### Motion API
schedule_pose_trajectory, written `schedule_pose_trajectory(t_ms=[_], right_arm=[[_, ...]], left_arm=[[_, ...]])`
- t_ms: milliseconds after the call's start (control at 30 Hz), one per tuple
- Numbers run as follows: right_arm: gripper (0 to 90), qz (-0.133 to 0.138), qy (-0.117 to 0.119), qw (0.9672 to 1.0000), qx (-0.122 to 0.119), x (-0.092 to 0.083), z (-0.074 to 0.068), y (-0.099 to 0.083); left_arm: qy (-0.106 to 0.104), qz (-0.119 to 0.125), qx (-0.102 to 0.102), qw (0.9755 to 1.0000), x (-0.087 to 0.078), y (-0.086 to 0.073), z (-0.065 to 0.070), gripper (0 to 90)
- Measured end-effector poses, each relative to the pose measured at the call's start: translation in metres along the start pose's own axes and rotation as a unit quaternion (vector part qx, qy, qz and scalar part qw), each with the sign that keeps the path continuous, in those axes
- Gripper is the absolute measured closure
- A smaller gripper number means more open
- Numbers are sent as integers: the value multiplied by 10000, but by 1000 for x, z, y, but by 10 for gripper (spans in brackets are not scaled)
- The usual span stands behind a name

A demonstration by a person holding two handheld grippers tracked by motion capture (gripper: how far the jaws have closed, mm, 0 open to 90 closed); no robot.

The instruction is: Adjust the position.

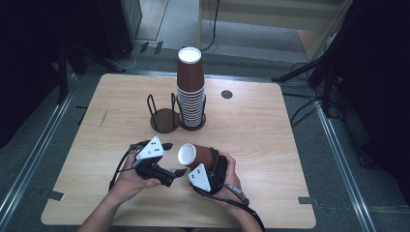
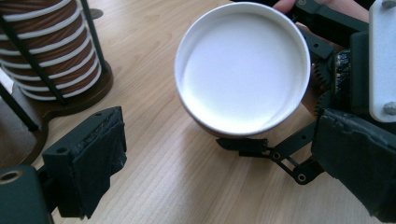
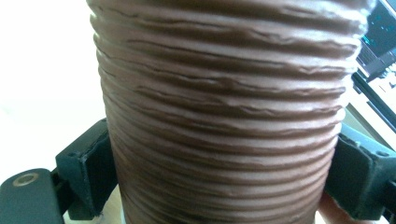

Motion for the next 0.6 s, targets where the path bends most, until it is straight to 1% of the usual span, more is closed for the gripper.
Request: schedule_pose_trajectory(t_ms=[100,167,233,267,300,333,367,400,433,467,533,600], right_arm=[[101,131,103,9998,-67,-1,-4,4],[101,213,191,9995,-119,-3,-7,6],[102,260,261,9992,-129,-4,-10,8],[101,294,296,9990,-144,-5,-11,9],[101,311,315,9989,-130,-5,-12,10],[101,351,359,9986,-183,-6,-13,12],[101,374,380,9984,-197,-7,-14,13],[101,374,380,9984,-197,-7,-14,13],[101,442,428,9979,-219,-8,-16,15],[102,456,457,9976,-238,-9,-16,15],[101,514,537,9969,-273,-10,-19,17],[101,552,593,9962,-326,-11,-21,18]], left_arm=[[-11,78,158,9998,-1,0,3,61],[-65,92,246,9996,-2,0,4,64],[-116,78,347,9993,-2,-1,6,69],[-116,78,347,9993,-2,-1,6,69],[-142,30,466,9988,-1,-3,9,69],[-147,4,525,9985,-1,-4,10,72],[-138,-17,587,9982,0,-5,11,78],[-138,-17,587,9982,0,-5,11,97],[-58,-42,676,9977,1,-6,12,124],[-44,-52,705,9975,2,-7,12,136],[-46,-101,781,9969,2,-9,13,139],[-52,-117,802,9967,2,-9,14,140]])
Point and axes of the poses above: each handheld gripper's, and its own axes: x roughly forward along the jaws, y roughly out of its top, z roughly to its right, the point moved 10 cm from there along x, roughly forward along the jaws, and after that the axes turned 15 degrees about -x, right-handed, at the moved point
